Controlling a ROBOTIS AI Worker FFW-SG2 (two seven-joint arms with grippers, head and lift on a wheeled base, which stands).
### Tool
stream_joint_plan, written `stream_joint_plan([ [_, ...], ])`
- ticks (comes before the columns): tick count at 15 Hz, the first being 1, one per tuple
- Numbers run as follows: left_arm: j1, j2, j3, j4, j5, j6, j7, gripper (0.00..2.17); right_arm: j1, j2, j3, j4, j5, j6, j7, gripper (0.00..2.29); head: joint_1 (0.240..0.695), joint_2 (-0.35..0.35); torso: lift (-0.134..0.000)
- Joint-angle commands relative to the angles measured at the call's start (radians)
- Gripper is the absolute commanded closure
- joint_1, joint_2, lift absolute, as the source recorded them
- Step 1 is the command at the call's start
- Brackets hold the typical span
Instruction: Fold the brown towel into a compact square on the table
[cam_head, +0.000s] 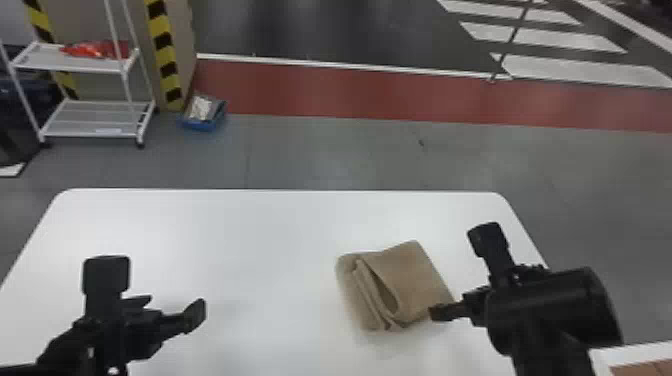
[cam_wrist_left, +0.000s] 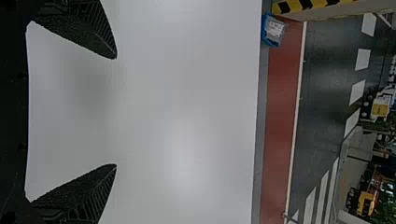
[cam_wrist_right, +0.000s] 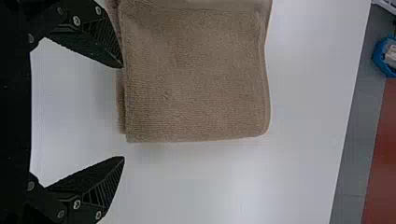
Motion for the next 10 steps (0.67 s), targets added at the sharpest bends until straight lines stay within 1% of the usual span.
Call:
stream_joint_plan([
  [1,0.002,0.0,0.0,0.0,0.0,0.0,-0.002,0.04,-0.085,0.004,0.03,0.074,0.005,0.038,-0.039,0.21,0.695,-0.175,0.0],
  [3,0.004,0.0,0.0,-0.003,0.0,0.0,-0.003,0.04,-0.122,0.009,0.055,0.105,0.005,0.059,-0.07,0.21,0.695,-0.172,0.0],
  [5,0.012,0.0,0.008,-0.006,0.0,0.0,-0.005,0.04,-0.1,0.009,0.065,0.08,0.0,0.087,-0.052,0.21,0.695,-0.165,0.0],
  [6,0.018,0.0,0.015,-0.008,0.0,0.0,-0.006,0.04,-0.073,0.009,0.062,0.043,-0.004,0.087,-0.048,0.21,0.695,-0.159,0.0],
  [8,0.022,0.0,0.022,-0.008,0.002,-0.003,-0.006,0.04,-0.018,0.004,0.045,-0.04,-0.006,0.087,0.004,0.22,0.695,-0.144,0.0],
  [10,0.021,0.0,0.022,-0.006,0.002,-0.003,-0.009,0.04,0.074,-0.002,0.007,-0.147,-0.012,0.075,0.05,0.21,0.695,-0.136,0.0],
])
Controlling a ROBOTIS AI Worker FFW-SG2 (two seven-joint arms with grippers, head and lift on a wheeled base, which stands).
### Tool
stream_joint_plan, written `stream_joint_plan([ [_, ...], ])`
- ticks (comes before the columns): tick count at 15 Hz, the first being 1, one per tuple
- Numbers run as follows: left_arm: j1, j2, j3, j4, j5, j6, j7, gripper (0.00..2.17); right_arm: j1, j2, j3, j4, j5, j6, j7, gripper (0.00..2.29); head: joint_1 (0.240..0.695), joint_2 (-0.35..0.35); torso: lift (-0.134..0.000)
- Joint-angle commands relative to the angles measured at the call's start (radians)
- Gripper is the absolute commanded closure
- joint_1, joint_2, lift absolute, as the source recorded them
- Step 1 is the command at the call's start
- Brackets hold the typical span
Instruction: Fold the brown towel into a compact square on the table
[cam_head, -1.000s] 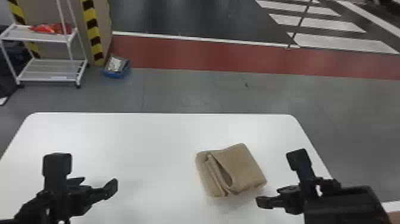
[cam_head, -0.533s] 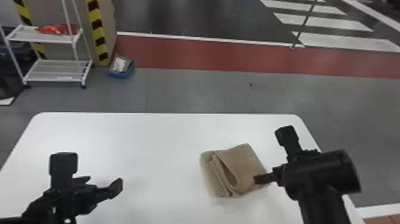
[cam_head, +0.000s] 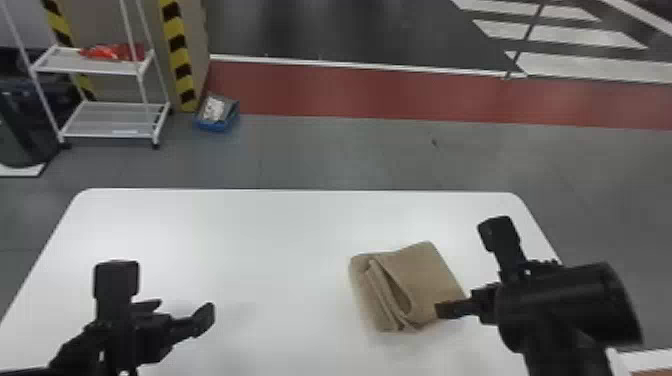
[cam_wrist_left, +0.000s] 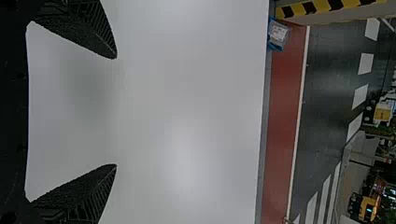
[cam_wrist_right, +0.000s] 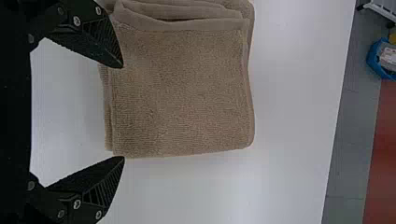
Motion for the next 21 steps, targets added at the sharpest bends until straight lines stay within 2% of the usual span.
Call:
stream_joint_plan([
  [1,-0.004,0.0,-0.001,0.002,0.0,0.0,-0.001,0.04,0.086,-0.007,-0.04,-0.092,-0.006,-0.007,0.032,0.22,0.695,-0.138,0.0],
  [4,-0.009,-0.002,-0.009,0.005,0.0,-0.003,-0.003,0.04,0.114,-0.024,-0.037,-0.074,0.004,-0.01,0.037,0.22,0.695,-0.163,0.0],
  [9,0.002,0.0,-0.004,0.0,0.0,-0.003,-0.006,0.04,0.007,-0.017,0.055,0.124,0.021,-0.007,-0.061,0.21,0.695,-0.179,0.0],
  [11,0.016,0.0,0.013,-0.002,0.002,-0.009,-0.013,0.04,-0.038,-0.009,0.059,0.162,0.015,-0.004,-0.103,0.21,0.695,-0.167,0.0],
  [17,0.023,0.0,0.024,-0.003,0.003,-0.031,-0.024,0.04,-0.165,0.006,0.073,0.283,0.021,0.039,-0.176,0.21,0.695,-0.145,0.0],
  [21,0.031,0.0,0.025,-0.003,0.006,-0.04,-0.024,0.04,-0.213,0.01,0.093,0.357,0.012,0.014,-0.295,0.21,0.695,-0.15,0.0],
])
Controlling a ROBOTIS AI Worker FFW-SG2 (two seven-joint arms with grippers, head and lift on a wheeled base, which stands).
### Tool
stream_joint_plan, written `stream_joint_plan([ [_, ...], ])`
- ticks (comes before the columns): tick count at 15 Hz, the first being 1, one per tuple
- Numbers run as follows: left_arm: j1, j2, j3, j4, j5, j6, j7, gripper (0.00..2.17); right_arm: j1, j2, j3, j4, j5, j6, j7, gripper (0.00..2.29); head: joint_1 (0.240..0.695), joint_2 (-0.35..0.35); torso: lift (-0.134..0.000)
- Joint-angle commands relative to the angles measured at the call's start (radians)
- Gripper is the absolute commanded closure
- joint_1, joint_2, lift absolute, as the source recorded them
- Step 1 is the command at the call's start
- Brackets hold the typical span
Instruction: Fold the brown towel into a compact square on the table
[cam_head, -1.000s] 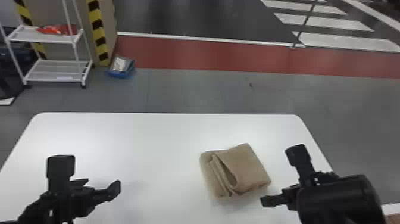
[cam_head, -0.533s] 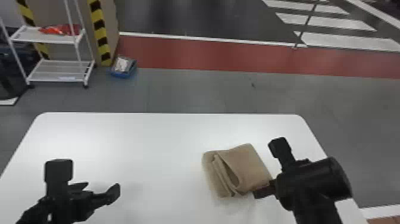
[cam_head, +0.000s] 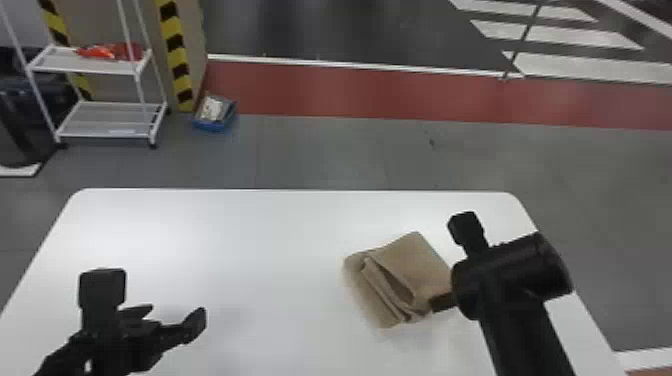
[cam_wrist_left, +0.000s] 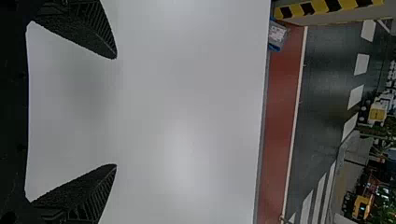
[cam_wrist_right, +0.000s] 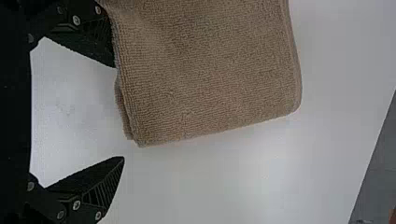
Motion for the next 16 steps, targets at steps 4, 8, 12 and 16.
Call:
stream_joint_plan([
  [4,0.018,0.0,0.006,-0.013,0.007,-0.002,0.0,0.04,-0.088,0.0,0.0,0.118,-0.028,-0.057,-0.135,0.2,0.695,-0.17,0.0],
  [8,0.027,0.0,0.009,-0.027,0.007,-0.005,-0.003,0.04,-0.131,0.019,0.001,0.195,-0.04,-0.122,-0.218,0.2,0.695,-0.171,0.0],
  [12,0.033,0.0,0.009,-0.032,0.007,-0.005,-0.005,0.04,-0.14,0.043,0.004,0.235,-0.094,-0.208,-0.3,0.18,0.695,-0.155,0.0],
  [16,0.035,0.0,0.023,-0.036,0.022,-0.014,-0.025,0.04,-0.068,0.043,0.001,0.169,-0.074,-0.186,-0.282,0.18,0.695,-0.132,0.0],
])
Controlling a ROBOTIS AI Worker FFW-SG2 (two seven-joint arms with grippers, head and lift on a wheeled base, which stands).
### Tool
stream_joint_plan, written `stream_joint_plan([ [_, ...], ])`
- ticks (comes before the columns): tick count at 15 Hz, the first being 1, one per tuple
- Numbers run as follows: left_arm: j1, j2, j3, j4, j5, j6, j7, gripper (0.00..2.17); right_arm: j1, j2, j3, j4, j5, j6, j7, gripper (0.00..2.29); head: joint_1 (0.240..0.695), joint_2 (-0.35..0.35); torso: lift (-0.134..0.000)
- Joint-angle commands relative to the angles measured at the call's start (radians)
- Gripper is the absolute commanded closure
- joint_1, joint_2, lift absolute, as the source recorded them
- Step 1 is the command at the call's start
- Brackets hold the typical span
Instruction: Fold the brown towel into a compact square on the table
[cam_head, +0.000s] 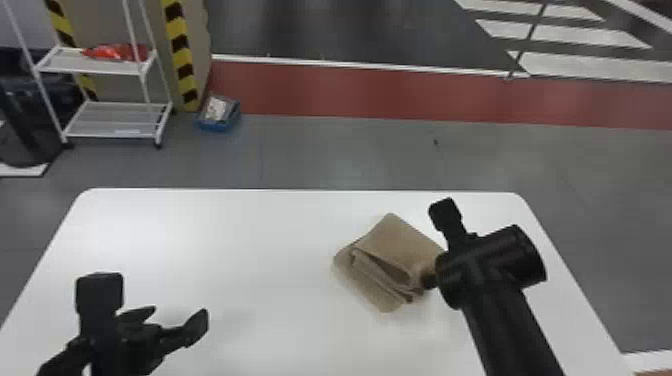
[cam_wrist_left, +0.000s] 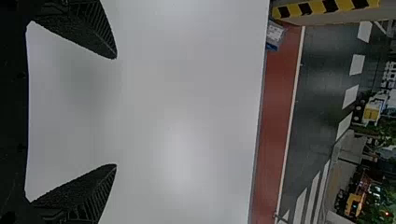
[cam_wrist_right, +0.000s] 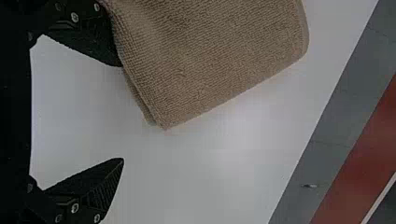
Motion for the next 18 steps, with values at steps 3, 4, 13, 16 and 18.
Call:
stream_joint_plan([
  [3,-0.017,0.0,0.001,0.0,0.004,-0.004,-0.008,0.04,0.114,-0.005,-0.014,-0.18,0.019,0.061,0.059,0.18,0.695,-0.137,0.0],
  [4,-0.024,0.0,-0.002,0.0,0.004,-0.001,-0.008,0.04,0.145,-0.01,-0.017,-0.223,0.023,0.061,0.092,0.18,0.695,-0.138,0.0],
  [13,-0.04,-0.002,-0.011,0.009,-0.003,0.015,-0.001,0.04,0.28,-0.01,0.046,-0.563,0.094,0.187,0.397,0.18,0.695,-0.118,0.0],
  [16,-0.05,-0.002,-0.006,0.029,0.0,0.012,0.001,0.04,0.211,-0.006,0.117,-0.548,0.103,0.214,0.383,0.18,0.695,-0.078,0.0],
  [18,-0.055,-0.002,-0.005,0.035,0.0,0.009,0.001,0.04,0.151,0.001,0.163,-0.468,0.126,0.226,0.363,0.18,0.695,-0.06,0.0],
])
